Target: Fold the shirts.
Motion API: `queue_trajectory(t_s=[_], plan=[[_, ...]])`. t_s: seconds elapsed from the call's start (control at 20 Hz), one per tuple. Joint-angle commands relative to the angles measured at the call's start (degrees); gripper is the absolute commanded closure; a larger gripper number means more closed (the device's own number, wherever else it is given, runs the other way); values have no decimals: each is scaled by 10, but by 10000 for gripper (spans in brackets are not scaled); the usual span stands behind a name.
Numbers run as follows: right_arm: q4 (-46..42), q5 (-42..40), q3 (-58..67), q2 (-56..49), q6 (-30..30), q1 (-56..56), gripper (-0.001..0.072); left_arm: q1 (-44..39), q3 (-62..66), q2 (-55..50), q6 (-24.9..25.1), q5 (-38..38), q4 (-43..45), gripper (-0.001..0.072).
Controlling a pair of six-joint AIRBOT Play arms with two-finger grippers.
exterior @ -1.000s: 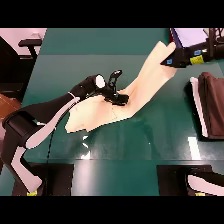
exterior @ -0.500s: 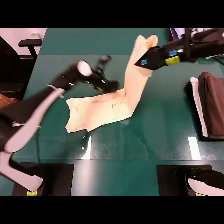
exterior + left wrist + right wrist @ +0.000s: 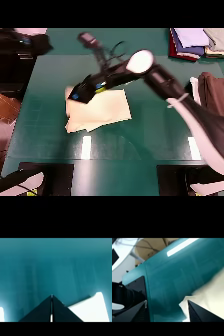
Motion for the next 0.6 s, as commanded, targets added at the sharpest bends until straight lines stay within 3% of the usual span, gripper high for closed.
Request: queue_trajectory(t_s=[0.0, 0.2, 0.45, 0.5, 0.55], plan=[[-49, 77, 64, -64, -7, 33, 146, 41, 0, 47, 0, -19, 21, 682], [-150, 153, 41, -52, 51, -47, 167, 41, -1, 47, 0, -46, 21, 682], [-189, 128, -160, 26, 134, -225, 202, 40, -1, 46, 0, -72, 20, 682], [-183, 117, -196, 35, 141, -257, 185, 38, -4, 46, 0, -72, 19, 682], [-164, 108, -229, 38, 142, -284, 39, 38, -6, 45, 0, -74, 8, 682]])
